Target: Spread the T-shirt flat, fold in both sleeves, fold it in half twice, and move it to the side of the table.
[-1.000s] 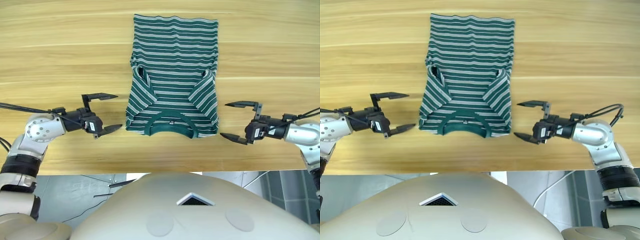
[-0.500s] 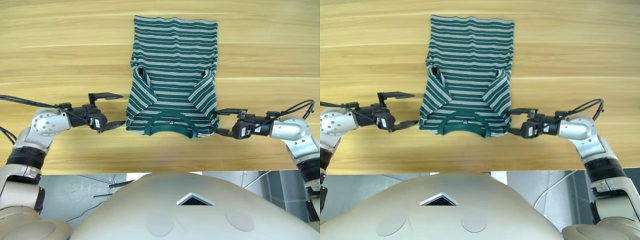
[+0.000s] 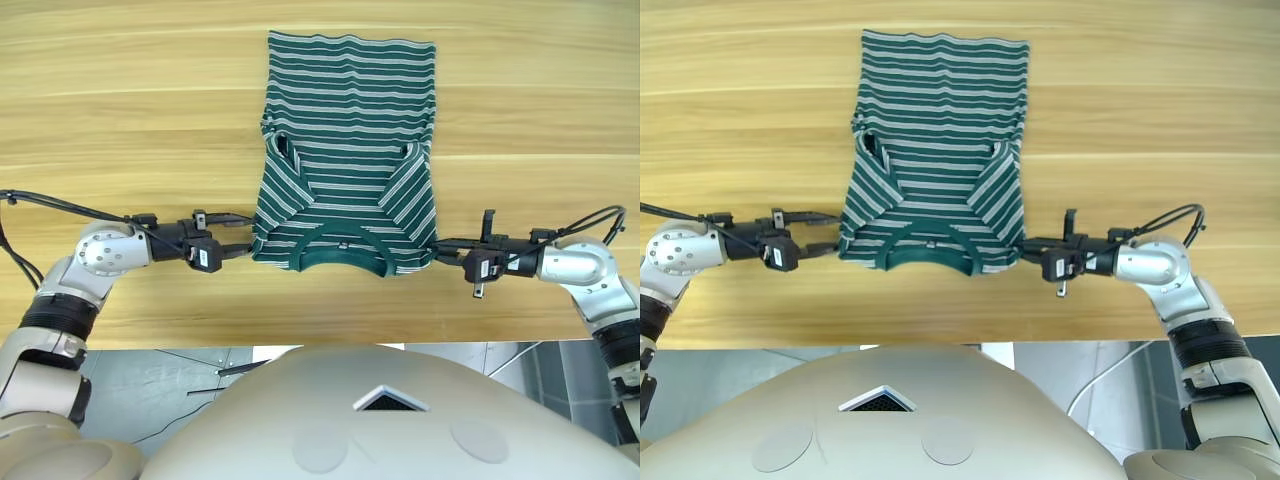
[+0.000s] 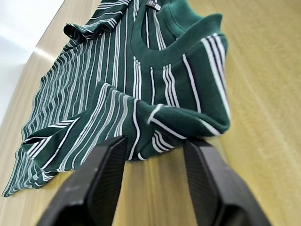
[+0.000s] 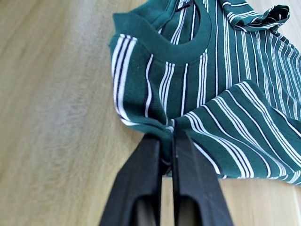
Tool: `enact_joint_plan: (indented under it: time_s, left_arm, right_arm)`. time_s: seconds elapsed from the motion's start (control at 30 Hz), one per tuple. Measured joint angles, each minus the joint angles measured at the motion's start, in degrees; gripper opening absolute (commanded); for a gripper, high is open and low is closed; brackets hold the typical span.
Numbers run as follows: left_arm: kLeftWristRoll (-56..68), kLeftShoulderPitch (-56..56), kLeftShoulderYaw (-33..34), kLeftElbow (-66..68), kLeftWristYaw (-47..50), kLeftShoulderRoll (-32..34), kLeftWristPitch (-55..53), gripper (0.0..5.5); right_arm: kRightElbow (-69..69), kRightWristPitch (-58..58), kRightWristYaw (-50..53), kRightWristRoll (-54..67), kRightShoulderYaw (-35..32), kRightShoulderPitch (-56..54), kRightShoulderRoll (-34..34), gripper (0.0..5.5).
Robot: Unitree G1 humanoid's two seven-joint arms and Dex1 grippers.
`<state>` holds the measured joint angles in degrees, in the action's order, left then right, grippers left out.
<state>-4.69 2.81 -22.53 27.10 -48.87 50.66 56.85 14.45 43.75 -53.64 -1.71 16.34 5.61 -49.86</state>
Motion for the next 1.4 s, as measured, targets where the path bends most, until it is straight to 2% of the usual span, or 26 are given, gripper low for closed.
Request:
enact_joint_plan:
  time_s: [0.23, 0.3, 0.57, 1.1, 1.4]
  left_arm:
    - [-0.05, 0.16, -1.65, -0.23, -1.37, 0.09, 0.07, 0.36]
    - [-0.18, 0.19, -1.91, -0.34, -1.64, 0.11, 0.0, 0.12]
    - [0.46, 0.6, -2.3, -1.63, -3.04, 0.19, -0.73, 0.0]
    - [3.92, -3.2, 3.62, -6.65, -3.59, 2.28, -7.87, 2.54]
    - [-1.26, -4.85, 6.76, -7.43, 0.68, 4.09, -6.08, 3.73]
  right_arm:
    - [-0.09, -0.13, -0.01, 0.01, 0.07, -0.02, 0.0, 0.02]
    - [-0.15, -0.24, -0.01, 0.01, 0.07, -0.02, 0.0, 0.02]
    - [-0.25, -0.56, 0.0, 0.03, 0.11, -0.07, 0.51, 0.02]
    - [-0.48, -0.61, 0.01, 0.11, 0.07, -0.38, 1.28, 0.01]
    - [-0.71, -1.04, -0.06, 0.14, 0.07, -0.37, 1.28, 0.01]
